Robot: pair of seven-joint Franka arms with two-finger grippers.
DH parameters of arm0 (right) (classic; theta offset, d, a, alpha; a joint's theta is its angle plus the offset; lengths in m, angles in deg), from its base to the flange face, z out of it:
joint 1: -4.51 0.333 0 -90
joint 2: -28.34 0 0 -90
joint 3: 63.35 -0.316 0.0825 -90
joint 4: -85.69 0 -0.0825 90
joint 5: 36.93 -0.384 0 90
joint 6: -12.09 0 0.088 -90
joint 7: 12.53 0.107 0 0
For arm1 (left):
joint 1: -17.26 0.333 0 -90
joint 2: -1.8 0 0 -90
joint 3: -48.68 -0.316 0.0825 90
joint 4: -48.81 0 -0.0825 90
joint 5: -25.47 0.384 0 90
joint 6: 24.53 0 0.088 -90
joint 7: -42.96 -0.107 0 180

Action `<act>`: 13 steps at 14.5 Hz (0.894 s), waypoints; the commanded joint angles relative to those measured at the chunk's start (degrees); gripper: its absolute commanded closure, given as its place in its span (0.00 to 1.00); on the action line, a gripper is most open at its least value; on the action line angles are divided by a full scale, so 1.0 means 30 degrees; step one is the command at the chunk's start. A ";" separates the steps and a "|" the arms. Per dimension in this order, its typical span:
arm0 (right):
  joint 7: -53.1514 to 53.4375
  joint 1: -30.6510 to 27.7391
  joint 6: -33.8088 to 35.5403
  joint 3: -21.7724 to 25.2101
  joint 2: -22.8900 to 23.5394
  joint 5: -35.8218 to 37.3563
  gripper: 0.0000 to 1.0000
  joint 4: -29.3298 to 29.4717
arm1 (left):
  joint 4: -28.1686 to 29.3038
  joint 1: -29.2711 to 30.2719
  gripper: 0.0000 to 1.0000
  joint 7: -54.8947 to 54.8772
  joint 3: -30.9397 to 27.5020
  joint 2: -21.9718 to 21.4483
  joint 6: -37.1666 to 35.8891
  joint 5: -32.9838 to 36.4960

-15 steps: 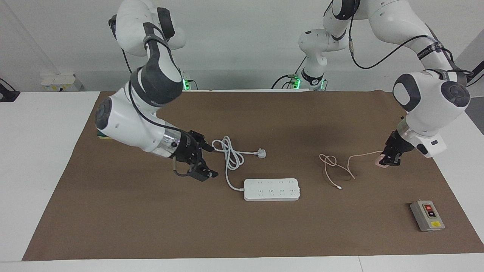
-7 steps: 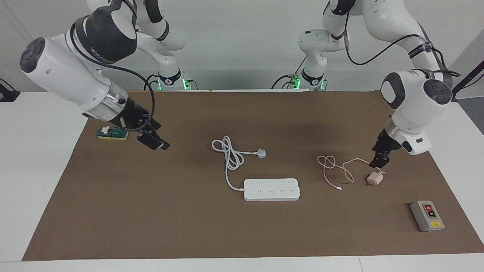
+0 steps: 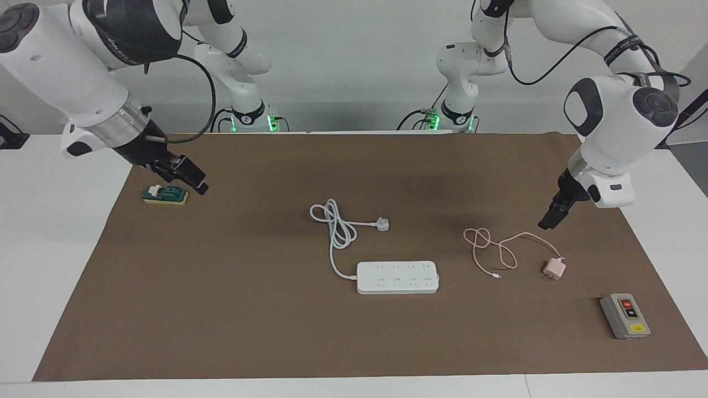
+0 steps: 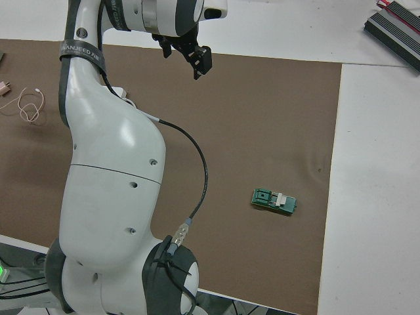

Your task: Unplug charger and place it aside

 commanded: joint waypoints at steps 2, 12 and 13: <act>-0.4845 -0.0109 -0.0030 -0.0167 -0.2405 0.2372 0.00 -0.2365 | -0.0021 -0.0105 0.00 -0.3749 -0.0044 -0.1590 -0.1795 -0.0047; -0.8108 0.0624 -0.2698 0.0886 -0.7070 0.3549 0.00 -0.8789 | 0.0917 -0.0045 0.00 -1.1169 0.0718 -0.4467 -0.4407 -0.0223; -0.8137 0.0594 -0.2552 0.0946 -0.7041 0.3520 0.00 -0.8760 | 0.0771 -0.0075 0.00 -1.1199 0.0776 -0.4321 -0.4378 -0.0223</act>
